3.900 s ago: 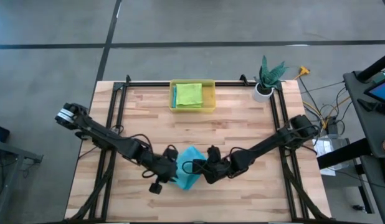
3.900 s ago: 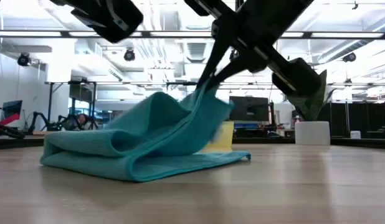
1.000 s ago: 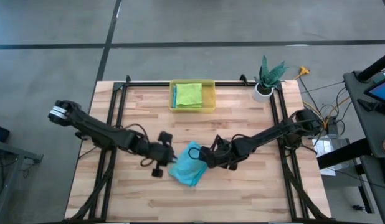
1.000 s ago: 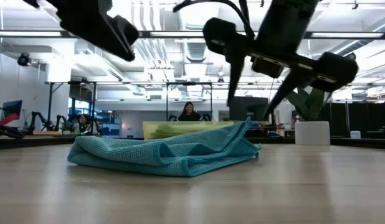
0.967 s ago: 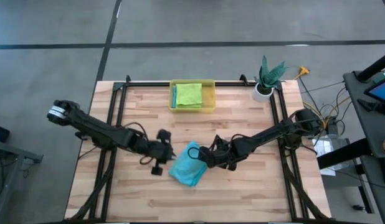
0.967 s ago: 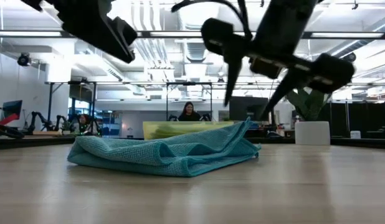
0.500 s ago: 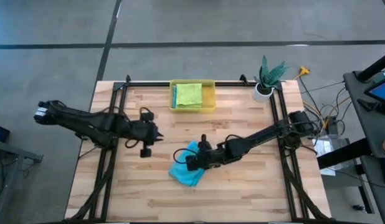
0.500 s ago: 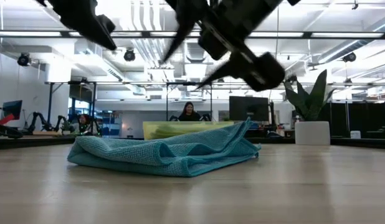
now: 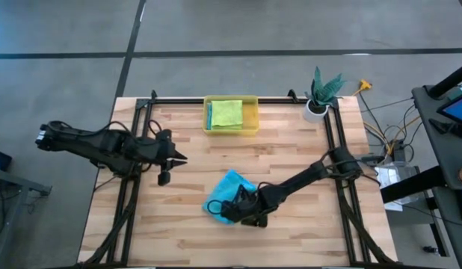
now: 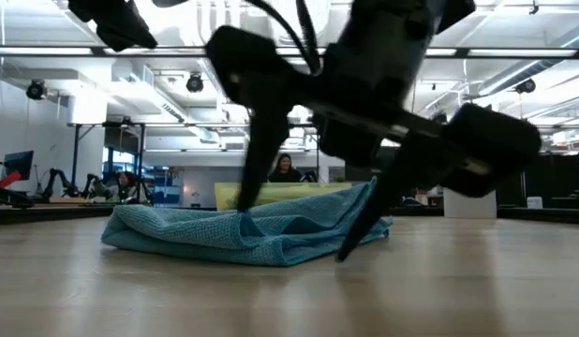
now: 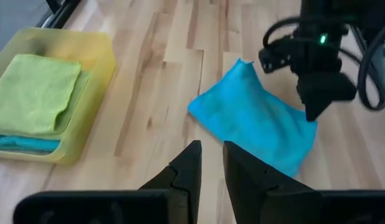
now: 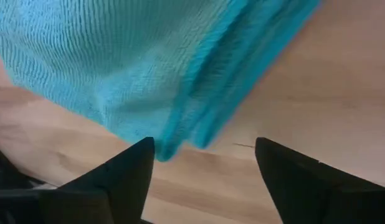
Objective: Fold microfiber towels
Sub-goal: Stack the blue microfiber cloth on the green microfiber cloth in the yellow bin
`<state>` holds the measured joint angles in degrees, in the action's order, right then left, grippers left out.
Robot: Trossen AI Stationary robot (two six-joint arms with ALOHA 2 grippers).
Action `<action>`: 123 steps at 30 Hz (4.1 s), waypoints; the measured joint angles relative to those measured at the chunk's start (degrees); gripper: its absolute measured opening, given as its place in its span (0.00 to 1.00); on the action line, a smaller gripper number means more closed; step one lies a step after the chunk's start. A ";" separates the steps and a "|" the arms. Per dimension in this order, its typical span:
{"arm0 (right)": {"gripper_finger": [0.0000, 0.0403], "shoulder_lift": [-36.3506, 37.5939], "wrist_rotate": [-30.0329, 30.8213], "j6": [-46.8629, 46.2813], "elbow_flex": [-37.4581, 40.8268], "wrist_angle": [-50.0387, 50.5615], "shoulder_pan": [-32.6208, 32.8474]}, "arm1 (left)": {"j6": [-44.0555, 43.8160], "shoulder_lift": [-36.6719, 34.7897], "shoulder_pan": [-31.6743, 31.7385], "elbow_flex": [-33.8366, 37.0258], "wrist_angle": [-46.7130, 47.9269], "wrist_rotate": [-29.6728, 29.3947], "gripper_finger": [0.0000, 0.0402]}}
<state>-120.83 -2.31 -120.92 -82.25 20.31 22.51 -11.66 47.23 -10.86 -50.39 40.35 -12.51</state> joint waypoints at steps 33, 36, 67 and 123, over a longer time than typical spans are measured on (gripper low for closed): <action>0.74 -12.27 5.59 -8.30 -20.47 17.91 1.96 | 0.08 -5.12 -0.02 -1.48 5.72 6.22 0.13; 0.73 -12.27 7.10 -8.70 -20.64 18.79 1.86 | 0.04 -5.05 -0.02 -1.90 6.17 6.23 0.13; 0.37 -12.55 21.27 -8.42 -14.13 10.12 1.72 | -1.99 0.34 -0.02 -7.23 11.84 6.38 0.13; 0.02 20.26 3.05 61.05 -14.04 20.28 -40.37 | 14.53 -0.59 0.77 -12.33 -4.60 -26.55 0.13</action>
<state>-100.57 0.74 -59.87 -96.29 40.60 -17.86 2.87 46.64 -10.09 -62.72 35.75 -39.06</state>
